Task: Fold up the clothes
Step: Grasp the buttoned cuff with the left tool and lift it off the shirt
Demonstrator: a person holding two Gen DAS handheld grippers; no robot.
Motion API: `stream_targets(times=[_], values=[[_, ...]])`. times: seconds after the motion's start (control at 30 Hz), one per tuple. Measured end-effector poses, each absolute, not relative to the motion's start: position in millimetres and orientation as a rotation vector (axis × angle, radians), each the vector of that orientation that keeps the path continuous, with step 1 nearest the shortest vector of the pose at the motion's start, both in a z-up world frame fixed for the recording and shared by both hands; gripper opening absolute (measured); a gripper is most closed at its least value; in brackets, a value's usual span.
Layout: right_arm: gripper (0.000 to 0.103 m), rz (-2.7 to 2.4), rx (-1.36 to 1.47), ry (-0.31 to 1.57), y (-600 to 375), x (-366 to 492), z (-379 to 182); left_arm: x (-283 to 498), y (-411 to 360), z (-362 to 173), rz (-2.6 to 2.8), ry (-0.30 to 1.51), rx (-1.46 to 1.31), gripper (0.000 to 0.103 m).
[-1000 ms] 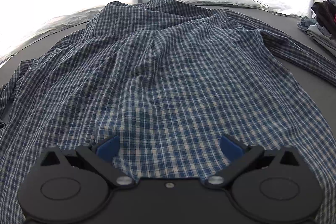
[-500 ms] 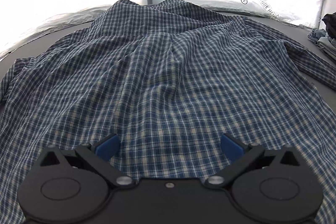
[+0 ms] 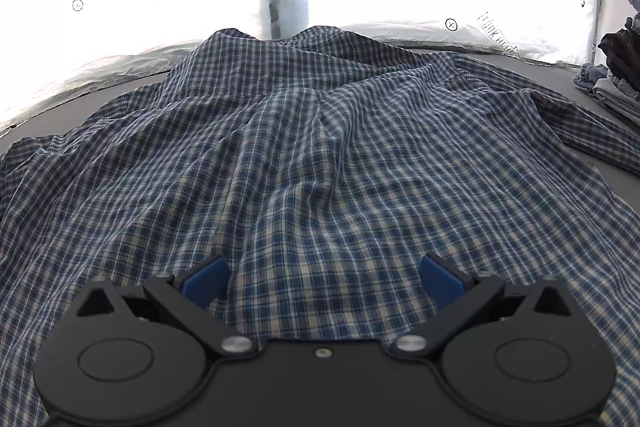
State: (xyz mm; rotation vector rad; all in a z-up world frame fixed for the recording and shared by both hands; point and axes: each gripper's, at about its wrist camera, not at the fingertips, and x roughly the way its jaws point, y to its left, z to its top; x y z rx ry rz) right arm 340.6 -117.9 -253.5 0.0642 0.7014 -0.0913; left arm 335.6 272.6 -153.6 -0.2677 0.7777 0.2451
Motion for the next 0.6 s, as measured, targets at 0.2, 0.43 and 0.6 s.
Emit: stream_targets(times=[0.2, 0.43, 0.6], values=[[0.103, -0.091, 0.064, 0.694, -118, 339, -254, 325, 360, -122, 0.670, 0.705, -0.402, 0.027], [0.103, -0.091, 0.064, 0.688, -118, 338, -254, 296, 379, -133, 0.684, 0.761, -0.411, 0.066], [0.103, -0.096, 0.063, 0.684, -117, 338, -255, 287, 345, -150, 0.536, 0.827, -0.354, 0.072]])
